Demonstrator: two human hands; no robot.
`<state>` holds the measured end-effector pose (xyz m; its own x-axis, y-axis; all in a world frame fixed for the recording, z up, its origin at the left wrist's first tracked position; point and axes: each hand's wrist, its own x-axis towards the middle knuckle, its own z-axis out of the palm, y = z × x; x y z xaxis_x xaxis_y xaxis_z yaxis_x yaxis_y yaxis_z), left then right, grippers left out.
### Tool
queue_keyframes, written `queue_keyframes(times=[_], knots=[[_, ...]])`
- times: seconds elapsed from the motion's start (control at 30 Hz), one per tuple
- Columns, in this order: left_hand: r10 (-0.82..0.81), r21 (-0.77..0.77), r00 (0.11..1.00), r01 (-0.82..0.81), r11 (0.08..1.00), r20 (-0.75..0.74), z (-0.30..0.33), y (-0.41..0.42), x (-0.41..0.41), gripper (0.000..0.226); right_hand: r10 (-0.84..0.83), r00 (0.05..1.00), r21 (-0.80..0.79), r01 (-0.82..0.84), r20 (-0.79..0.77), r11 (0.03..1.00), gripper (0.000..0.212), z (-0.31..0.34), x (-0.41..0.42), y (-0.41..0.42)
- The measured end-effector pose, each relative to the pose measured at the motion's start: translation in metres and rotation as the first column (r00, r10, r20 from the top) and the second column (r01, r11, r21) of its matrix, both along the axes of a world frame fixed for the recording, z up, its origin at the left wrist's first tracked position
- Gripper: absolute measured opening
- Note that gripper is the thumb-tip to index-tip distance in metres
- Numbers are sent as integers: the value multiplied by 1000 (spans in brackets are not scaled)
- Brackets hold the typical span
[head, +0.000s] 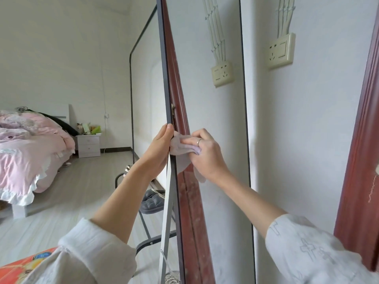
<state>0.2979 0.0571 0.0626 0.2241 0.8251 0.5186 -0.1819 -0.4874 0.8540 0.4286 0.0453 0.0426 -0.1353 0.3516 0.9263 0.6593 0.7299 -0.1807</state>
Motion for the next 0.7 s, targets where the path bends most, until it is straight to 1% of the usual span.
queue_keyframes(times=[0.07, 0.13, 0.17, 0.23, 0.3, 0.33, 0.4, 0.43, 0.47, 0.5, 0.53, 0.6, 0.63, 0.7], knots=[[-19, -49, 1000, 19, 999, 5, 0, -1, 0, 24, 49, 998, -12, -49, 35, 999, 33, -11, 2, -3], [15, -74, 1000, -15, 997, -5, 0, -3, 1, 26, 86, 994, -60, -82, 67, 995, 33, -25, 5, -7], [35, -65, 999, -36, 997, -16, 0, -4, 3, 28, 102, 991, -98, -94, 83, 991, 33, -34, 8, -9], [91, -12, 995, -92, 996, -47, -2, -5, 6, 34, 137, 984, -237, -108, 114, 966, 33, -51, 15, -14], [173, 43, 982, -170, 984, -80, -3, -7, 11, 24, 185, 968, -406, -102, 170, 908, 35, -61, 22, -21], [226, 67, 969, -220, 973, -97, -4, -9, 12, 24, 208, 956, -498, -80, 208, 863, 36, -61, 26, -24], [334, 129, 937, -321, 938, -99, -7, -8, 14, 27, 241, 925, -679, 25, 295, 733, 31, -49, 34, -31], [369, 164, 926, -353, 921, -79, -10, -7, 16, 28, 245, 908, -725, 86, 339, 683, 26, -38, 38, -34], [396, 187, 916, -379, 907, -66, -12, -6, 17, 31, 233, 903, -735, 121, 361, 668, 23, -27, 43, -34], [416, 199, 907, -398, 896, -60, -13, -5, 19, 34, 207, 916, -720, 115, 343, 684, 22, -14, 48, -33], [427, 208, 903, -408, 889, -54, -14, -5, 20, 34, 166, 946, -692, 77, 278, 717, 24, -2, 53, -31], [434, 219, 900, -415, 883, -41, -14, -6, 21, 30, 55, 992, -569, 20, 115, 822, 28, 18, 61, -21], [444, 224, 895, -425, 877, -41, -13, -7, 21, 29, -6, 998, -492, 37, 63, 870, 28, 27, 63, -15], [450, 226, 893, -433, 873, -27, -11, -10, 23, 31, -100, 995, -374, 91, -4, 923, 29, 40, 63, -3]])
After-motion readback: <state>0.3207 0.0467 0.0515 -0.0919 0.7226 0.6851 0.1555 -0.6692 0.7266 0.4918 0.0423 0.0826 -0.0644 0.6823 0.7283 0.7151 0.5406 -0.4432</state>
